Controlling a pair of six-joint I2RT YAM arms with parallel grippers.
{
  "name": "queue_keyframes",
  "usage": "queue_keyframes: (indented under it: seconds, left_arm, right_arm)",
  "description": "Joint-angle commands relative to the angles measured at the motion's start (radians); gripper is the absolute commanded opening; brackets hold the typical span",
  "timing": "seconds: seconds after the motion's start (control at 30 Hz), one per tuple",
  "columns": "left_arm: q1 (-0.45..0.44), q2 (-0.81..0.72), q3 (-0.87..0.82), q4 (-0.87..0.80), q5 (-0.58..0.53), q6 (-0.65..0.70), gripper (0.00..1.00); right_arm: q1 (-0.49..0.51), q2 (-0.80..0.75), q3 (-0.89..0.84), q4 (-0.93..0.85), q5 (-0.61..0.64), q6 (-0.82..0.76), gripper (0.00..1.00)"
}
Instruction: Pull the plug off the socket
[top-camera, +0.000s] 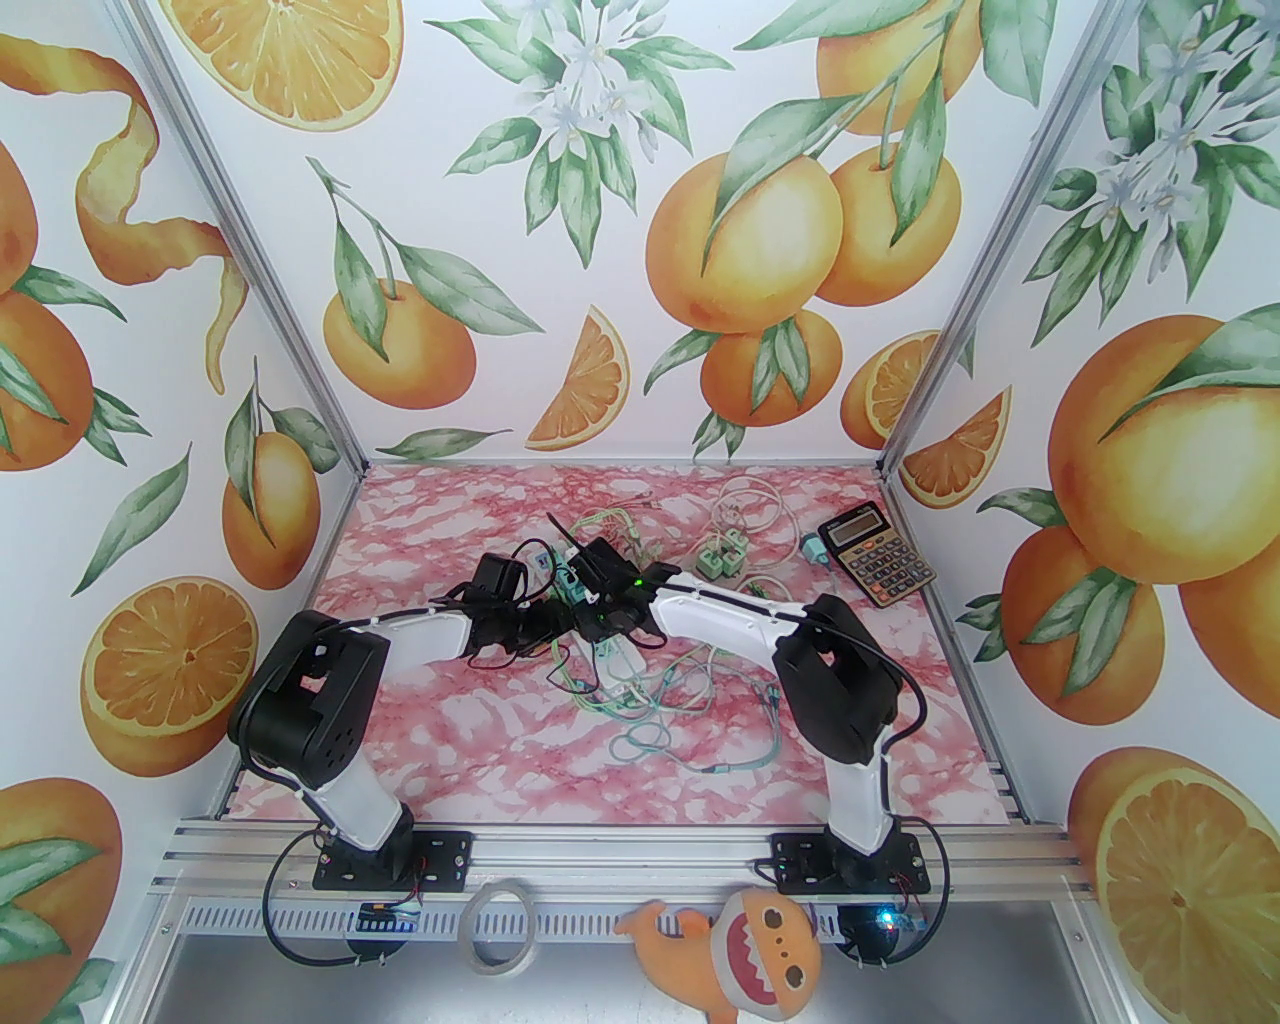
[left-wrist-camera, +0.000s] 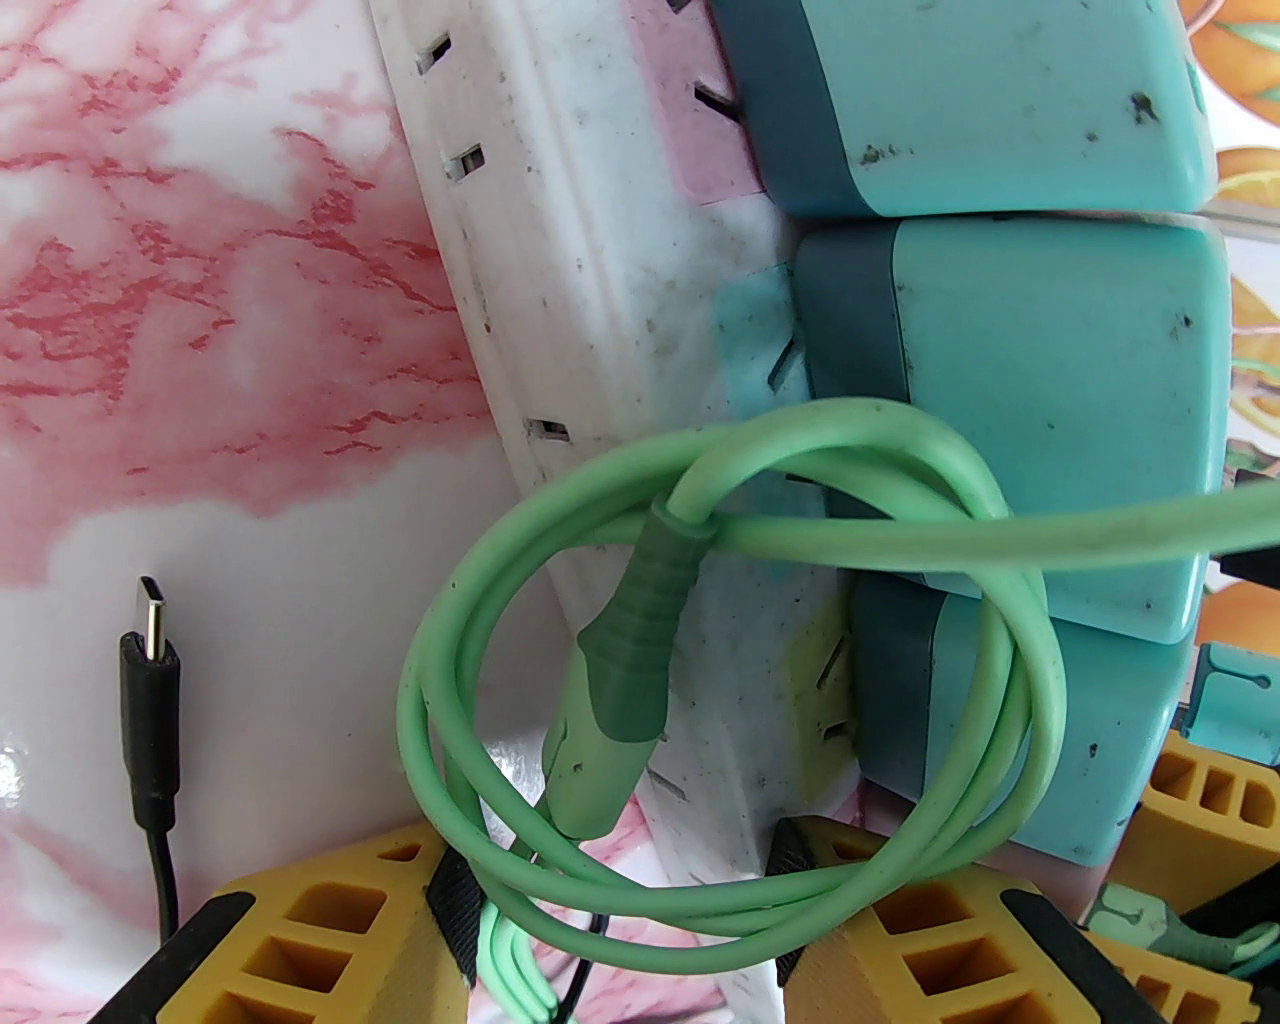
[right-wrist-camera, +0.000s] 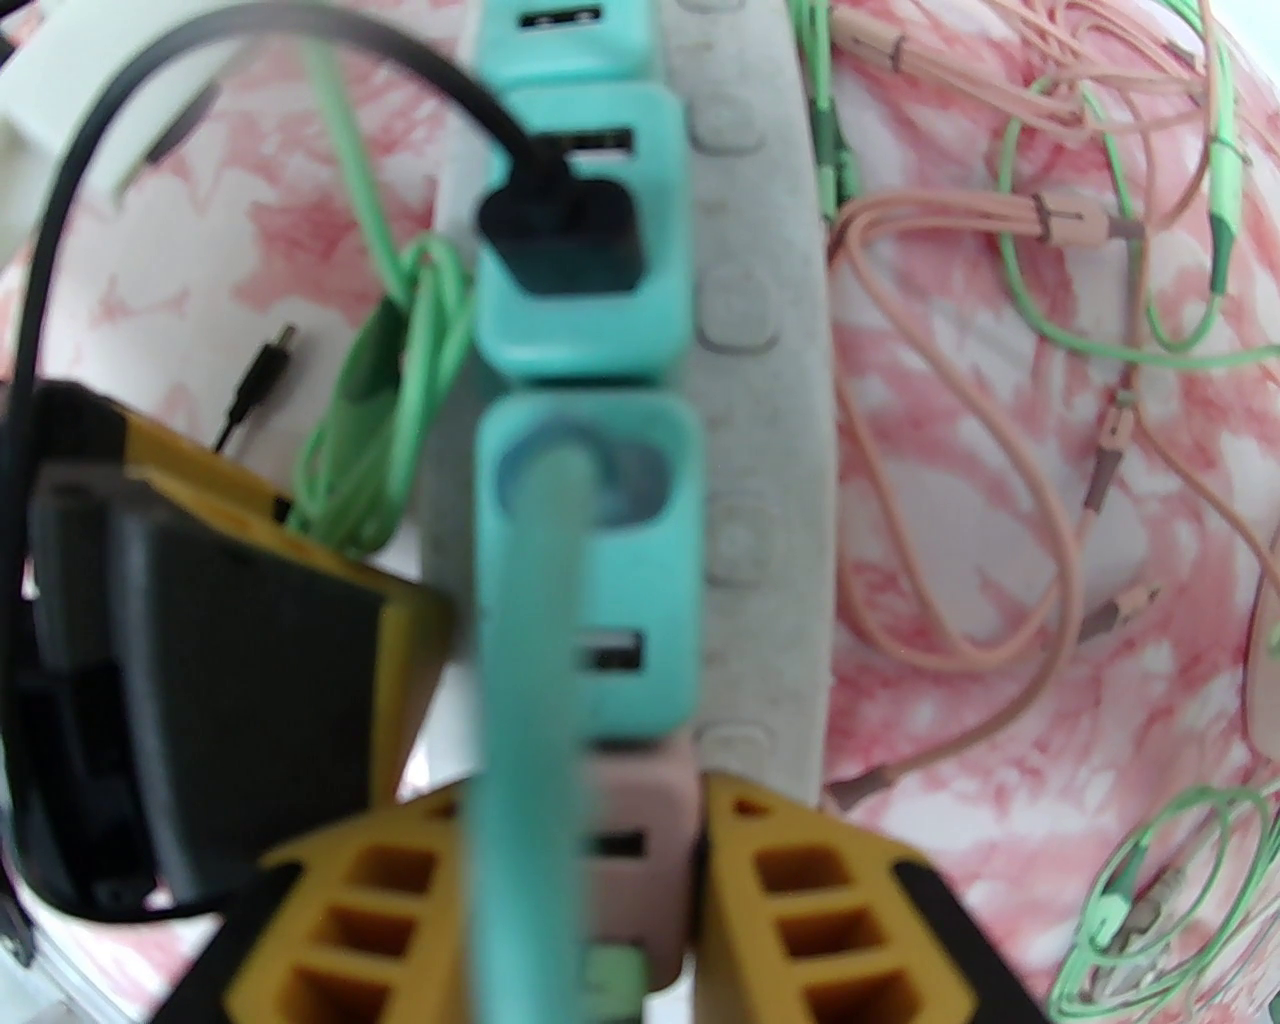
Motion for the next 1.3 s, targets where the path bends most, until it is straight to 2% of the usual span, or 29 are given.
queue_keyframes:
  seconds: [0.0,0.2,0.6,0.73,1.03,1.13,1.27]
  left_arm:
    - [-0.008,0.03,0.002,-0.085,-0.075,0.021,0.52]
    - [-0.008,0.034,0.018,-0.099,-0.075,0.023,0.52]
    - [-0.008,0.059,0.059,-0.141,-0.076,0.039,0.52]
    - [-0.008,0.068,0.066,-0.152,-0.077,0.043,0.52]
    - [-0.008,0.091,0.077,-0.182,-0.086,0.044,0.51]
    - [-0.007,0.09,0.08,-0.187,-0.084,0.045,0.51]
    - [-0.006,0.084,0.082,-0.197,-0.089,0.045,0.51]
  right_arm:
    - [-0.048,-0.031,0.019,0.008,-0.062,0.036,0.29]
    - [-0.055,-0.046,0.02,0.026,-0.084,0.05,0.29]
    - [0.11,-0.001,0.084,-0.076,0.158,-0.098,0.29]
    - [0.093,-0.017,0.08,-0.073,0.146,-0.081,0.29]
    - [-0.044,-0.083,0.041,-0.018,-0.075,0.031,0.28]
    - [-0.035,-0.091,0.044,-0.03,-0.039,0.013,0.28]
    - [0.004,-0.095,0.061,-0.075,0.069,-0.038,0.29]
